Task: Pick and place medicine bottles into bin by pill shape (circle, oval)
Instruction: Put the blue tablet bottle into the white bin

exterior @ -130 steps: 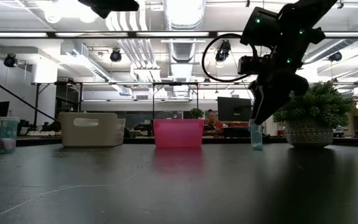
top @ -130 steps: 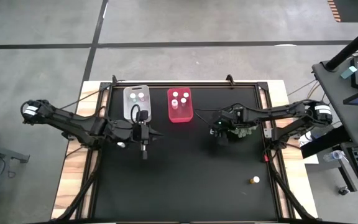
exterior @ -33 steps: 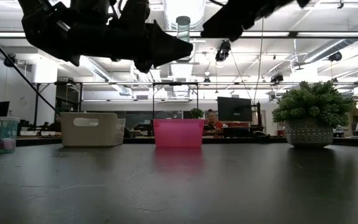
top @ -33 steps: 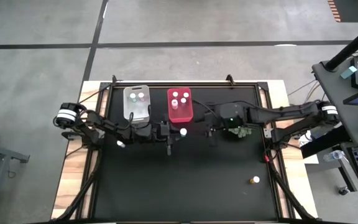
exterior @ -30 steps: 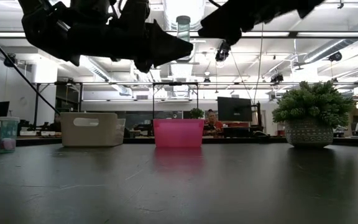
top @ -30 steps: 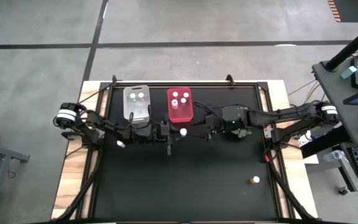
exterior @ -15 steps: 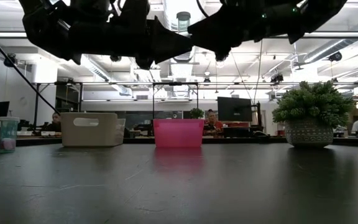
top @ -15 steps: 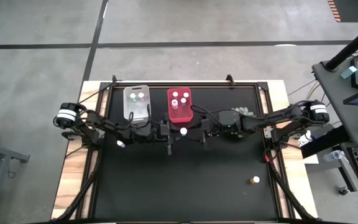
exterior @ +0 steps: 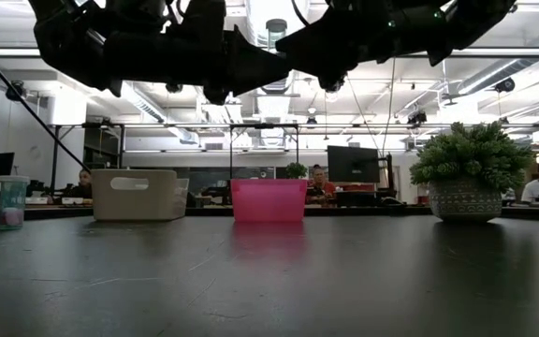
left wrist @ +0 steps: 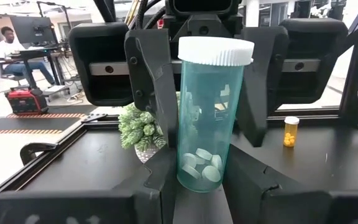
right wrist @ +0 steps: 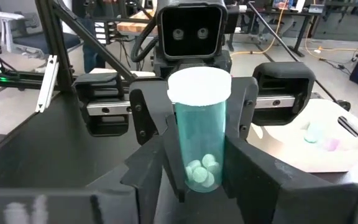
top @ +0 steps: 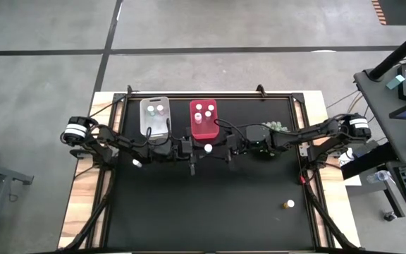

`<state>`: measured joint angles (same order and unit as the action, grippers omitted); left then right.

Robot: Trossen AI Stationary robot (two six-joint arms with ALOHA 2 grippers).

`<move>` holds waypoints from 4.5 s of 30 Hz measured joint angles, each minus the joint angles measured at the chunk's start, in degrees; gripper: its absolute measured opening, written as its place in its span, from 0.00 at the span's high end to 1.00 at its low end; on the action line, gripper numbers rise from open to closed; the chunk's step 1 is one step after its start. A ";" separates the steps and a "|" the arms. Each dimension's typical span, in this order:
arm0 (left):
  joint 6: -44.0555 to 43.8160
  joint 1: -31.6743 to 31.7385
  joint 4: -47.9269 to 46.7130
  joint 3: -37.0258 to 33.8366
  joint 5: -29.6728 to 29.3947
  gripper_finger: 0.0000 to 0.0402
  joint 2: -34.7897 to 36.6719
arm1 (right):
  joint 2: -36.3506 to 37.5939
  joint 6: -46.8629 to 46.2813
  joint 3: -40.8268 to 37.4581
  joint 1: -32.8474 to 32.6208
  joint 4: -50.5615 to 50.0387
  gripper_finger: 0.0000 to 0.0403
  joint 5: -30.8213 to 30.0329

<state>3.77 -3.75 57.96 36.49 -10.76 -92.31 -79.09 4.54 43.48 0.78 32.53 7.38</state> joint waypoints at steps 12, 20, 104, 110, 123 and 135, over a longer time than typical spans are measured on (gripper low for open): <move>-0.20 0.00 0.02 0.00 0.00 0.78 0.00 | 0.00 0.22 0.00 0.02 0.08 0.78 -0.29; -0.42 0.00 -0.07 -0.06 -0.02 0.77 0.00 | 0.00 0.01 0.00 0.02 -0.03 0.77 -0.17; -2.03 0.66 -14.50 5.13 -4.84 0.76 -0.78 | 4.79 -4.03 -0.04 1.51 -23.18 0.50 -4.85; -5.51 0.66 -32.39 4.29 -16.31 0.74 8.39 | 6.71 -5.03 -0.02 4.32 -25.17 0.44 -6.56; -22.01 8.18 -58.55 -1.56 -35.43 0.74 27.55 | 6.60 -5.01 -0.02 5.53 -24.55 0.44 -6.64; -31.96 23.84 -55.46 -12.91 -34.67 0.73 29.48 | 6.59 -5.01 -0.17 5.53 -24.41 0.44 -6.59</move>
<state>-28.19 20.09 2.49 23.58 -45.43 -62.83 -72.50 -0.47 43.31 6.31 8.12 0.80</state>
